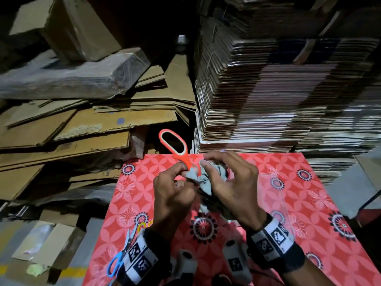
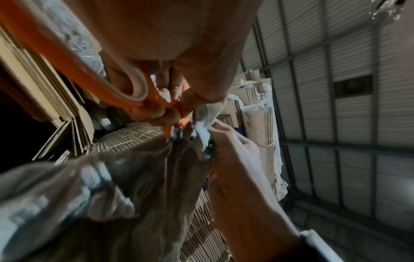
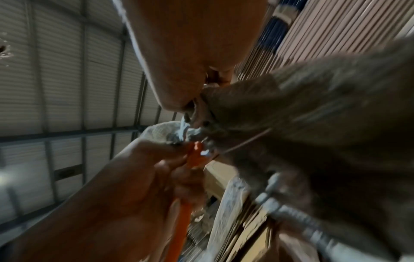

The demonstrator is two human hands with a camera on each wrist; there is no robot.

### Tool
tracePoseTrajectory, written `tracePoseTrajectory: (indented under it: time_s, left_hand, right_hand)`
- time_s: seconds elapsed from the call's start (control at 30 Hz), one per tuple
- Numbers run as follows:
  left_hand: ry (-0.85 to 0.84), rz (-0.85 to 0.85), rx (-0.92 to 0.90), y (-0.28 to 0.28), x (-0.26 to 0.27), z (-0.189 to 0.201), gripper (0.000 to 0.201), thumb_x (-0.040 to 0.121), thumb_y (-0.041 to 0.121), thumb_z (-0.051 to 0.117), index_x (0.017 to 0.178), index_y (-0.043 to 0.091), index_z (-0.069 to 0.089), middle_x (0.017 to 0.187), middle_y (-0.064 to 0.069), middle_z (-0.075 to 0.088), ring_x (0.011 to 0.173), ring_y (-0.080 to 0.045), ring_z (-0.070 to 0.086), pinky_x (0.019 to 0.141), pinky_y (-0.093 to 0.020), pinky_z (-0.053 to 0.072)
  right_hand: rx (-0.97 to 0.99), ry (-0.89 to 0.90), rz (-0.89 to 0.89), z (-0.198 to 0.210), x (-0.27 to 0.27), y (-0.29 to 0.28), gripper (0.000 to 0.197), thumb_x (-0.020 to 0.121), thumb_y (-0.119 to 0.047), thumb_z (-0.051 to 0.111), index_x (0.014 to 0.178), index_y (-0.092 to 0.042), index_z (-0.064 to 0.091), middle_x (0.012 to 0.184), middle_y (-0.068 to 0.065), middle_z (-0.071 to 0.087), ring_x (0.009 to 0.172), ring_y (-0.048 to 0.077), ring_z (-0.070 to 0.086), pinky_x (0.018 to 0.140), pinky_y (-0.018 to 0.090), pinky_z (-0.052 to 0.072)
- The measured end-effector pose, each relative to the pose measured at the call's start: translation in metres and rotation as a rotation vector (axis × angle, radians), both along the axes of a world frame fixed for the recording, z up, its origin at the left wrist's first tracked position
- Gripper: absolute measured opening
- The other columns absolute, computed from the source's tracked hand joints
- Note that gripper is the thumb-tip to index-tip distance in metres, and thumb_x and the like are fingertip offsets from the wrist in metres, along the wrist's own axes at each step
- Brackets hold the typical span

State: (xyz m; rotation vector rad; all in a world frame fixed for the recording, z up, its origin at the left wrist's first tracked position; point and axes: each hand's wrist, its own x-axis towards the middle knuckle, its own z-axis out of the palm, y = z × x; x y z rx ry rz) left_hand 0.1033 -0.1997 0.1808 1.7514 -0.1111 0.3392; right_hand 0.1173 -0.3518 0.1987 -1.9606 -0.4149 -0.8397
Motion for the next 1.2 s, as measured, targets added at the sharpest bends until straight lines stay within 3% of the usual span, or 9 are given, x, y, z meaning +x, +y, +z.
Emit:
tracePoseTrajectory:
  time_s: [0.13,0.23,0.33,0.43,0.57,0.67,0.9,1.07,1.2]
  left_hand:
    - [0.006,0.032,0.038,-0.002,0.003,-0.005,0.024,0.092,0.017,0.059,0.07,0.013,0.051,0.052,0.001,0.048,0.044,-0.022,0.04,0.037,-0.045,0.036]
    - [0.009,0.016,0.035,-0.003,0.005,-0.004,0.02,0.091,0.012,0.06,0.072,0.011,0.056,0.059,-0.017,0.048,0.045,-0.024,0.041,0.039,-0.051,0.037]
    - [-0.026,0.012,0.067,-0.006,0.002,0.002,0.026,0.094,0.014,0.06,0.068,0.017,0.056,0.058,-0.007,0.053,0.051,-0.036,0.05,0.043,-0.048,0.043]
    - [-0.058,0.03,0.121,-0.008,0.0,0.007,0.023,0.091,0.018,0.056,0.069,0.014,0.06,0.059,-0.003,0.056,0.052,-0.025,0.049,0.045,-0.04,0.039]
    - [-0.04,-0.018,0.127,-0.005,0.0,0.006,0.014,0.079,0.012,0.051,0.077,0.004,0.062,0.058,-0.02,0.049,0.043,-0.019,0.033,0.041,-0.04,0.026]
    - [-0.071,-0.023,0.191,-0.004,0.001,0.006,0.013,0.079,0.01,0.05,0.073,0.015,0.061,0.048,0.001,0.041,0.042,-0.014,0.027,0.045,-0.027,0.02]
    - [-0.131,-0.073,0.232,-0.007,-0.002,0.021,0.027,0.077,0.002,0.049,0.079,0.024,0.064,0.052,0.023,0.051,0.039,-0.003,0.034,0.046,-0.01,0.02]
    - [-0.123,-0.03,0.314,-0.004,0.004,0.006,0.026,0.092,0.02,0.063,0.07,0.009,0.054,0.057,-0.006,0.05,0.044,-0.009,0.031,0.046,-0.022,0.021]
    - [-0.084,-0.058,0.259,-0.008,0.0,0.014,0.018,0.083,0.017,0.056,0.067,0.024,0.053,0.05,0.006,0.045,0.042,-0.008,0.028,0.045,-0.021,0.019]
  right_hand:
    - [0.095,0.029,-0.025,0.0,0.008,-0.013,0.015,0.085,-0.007,0.085,0.096,-0.011,0.076,0.09,-0.006,0.075,0.084,0.006,0.071,0.079,0.02,0.053]
    - [0.037,0.025,-0.021,0.0,-0.001,-0.004,0.015,0.084,-0.003,0.085,0.092,-0.011,0.075,0.088,-0.006,0.074,0.083,0.008,0.07,0.077,0.019,0.051]
    - [0.081,0.036,-0.007,-0.001,0.004,-0.01,0.015,0.083,-0.003,0.085,0.089,-0.01,0.074,0.085,-0.005,0.073,0.08,0.006,0.068,0.076,0.015,0.048]
    - [0.127,0.041,-0.032,0.0,0.009,-0.016,0.017,0.083,0.0,0.084,0.088,-0.011,0.071,0.084,-0.005,0.071,0.08,0.009,0.068,0.075,0.019,0.049]
    - [0.075,0.044,0.023,-0.002,-0.001,-0.002,0.021,0.081,0.005,0.082,0.086,-0.011,0.07,0.084,-0.005,0.07,0.08,0.012,0.068,0.074,0.024,0.052]
    - [0.109,0.035,0.0,-0.001,0.009,-0.01,0.02,0.082,0.003,0.082,0.086,-0.011,0.069,0.083,-0.004,0.068,0.078,0.012,0.065,0.072,0.025,0.05]
    - [-0.004,-0.044,-0.014,-0.006,0.003,-0.004,0.02,0.079,0.007,0.081,0.086,-0.01,0.075,0.086,-0.007,0.071,0.083,0.017,0.066,0.072,0.036,0.053]
    - [-0.001,-0.013,-0.124,-0.012,0.022,-0.028,0.021,0.081,0.002,0.081,0.088,-0.017,0.075,0.086,-0.011,0.072,0.084,0.012,0.064,0.075,0.051,0.052]
    - [-0.025,-0.045,-0.092,-0.012,0.008,-0.009,0.019,0.079,0.002,0.08,0.086,-0.015,0.075,0.085,-0.009,0.072,0.083,0.013,0.064,0.076,0.046,0.051]
